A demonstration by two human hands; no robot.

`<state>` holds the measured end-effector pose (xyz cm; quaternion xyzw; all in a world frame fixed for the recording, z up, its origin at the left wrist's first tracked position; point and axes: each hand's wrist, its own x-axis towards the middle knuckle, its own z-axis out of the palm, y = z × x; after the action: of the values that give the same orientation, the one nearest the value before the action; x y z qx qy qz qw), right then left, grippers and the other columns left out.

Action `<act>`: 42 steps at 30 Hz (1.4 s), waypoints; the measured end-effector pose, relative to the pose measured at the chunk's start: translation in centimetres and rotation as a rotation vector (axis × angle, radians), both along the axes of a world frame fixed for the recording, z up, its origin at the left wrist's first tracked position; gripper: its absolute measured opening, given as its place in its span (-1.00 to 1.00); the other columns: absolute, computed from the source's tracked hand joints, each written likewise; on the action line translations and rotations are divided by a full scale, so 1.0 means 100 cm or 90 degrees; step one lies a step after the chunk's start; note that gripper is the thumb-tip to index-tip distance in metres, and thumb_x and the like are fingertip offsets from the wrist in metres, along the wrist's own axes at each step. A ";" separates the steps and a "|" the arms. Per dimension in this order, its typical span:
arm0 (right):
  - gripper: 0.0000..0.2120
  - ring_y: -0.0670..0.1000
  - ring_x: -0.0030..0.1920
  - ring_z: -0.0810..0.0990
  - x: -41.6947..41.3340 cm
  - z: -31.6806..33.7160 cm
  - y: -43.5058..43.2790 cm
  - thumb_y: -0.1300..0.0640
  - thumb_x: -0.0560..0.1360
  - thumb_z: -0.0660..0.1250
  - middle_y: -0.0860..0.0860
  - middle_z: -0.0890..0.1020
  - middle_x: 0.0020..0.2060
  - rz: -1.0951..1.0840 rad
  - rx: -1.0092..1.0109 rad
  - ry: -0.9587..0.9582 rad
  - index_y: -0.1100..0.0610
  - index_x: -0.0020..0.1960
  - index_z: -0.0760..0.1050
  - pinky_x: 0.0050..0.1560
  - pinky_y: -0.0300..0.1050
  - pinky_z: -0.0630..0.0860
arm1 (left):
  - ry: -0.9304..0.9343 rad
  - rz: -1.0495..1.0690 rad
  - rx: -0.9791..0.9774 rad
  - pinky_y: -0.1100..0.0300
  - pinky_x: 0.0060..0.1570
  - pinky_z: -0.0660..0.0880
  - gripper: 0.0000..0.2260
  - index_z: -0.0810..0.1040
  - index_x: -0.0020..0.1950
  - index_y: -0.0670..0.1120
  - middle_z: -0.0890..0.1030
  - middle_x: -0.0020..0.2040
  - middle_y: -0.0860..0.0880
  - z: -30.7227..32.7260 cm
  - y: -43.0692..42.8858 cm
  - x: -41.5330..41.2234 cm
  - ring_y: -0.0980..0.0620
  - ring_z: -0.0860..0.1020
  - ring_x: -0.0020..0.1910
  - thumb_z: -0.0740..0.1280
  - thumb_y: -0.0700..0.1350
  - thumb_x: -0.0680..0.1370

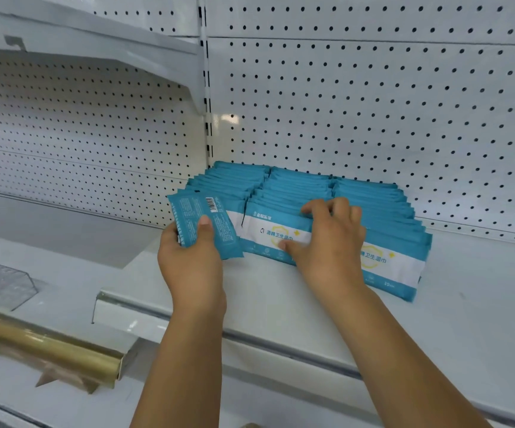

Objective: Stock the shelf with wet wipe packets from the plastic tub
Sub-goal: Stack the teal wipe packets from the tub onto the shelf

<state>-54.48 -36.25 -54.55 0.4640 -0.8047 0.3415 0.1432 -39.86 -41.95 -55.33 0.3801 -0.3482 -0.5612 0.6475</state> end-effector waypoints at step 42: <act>-0.67 -0.30 0.07 0.59 -0.008 0.037 0.057 -0.26 0.35 0.46 -0.23 0.69 0.03 0.324 -0.117 -0.477 -0.12 0.03 0.69 0.05 -0.37 0.43 | 0.192 -0.309 0.039 -0.01 0.03 0.63 -0.82 0.56 0.21 -0.15 0.72 0.08 -0.14 0.037 0.049 -0.026 -0.08 0.70 0.09 0.19 -0.18 0.70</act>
<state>-55.30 -30.59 -50.85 0.4768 -0.6275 0.5802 -0.2055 -42.42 -37.09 -51.60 0.2172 -0.3115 -0.7605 0.5267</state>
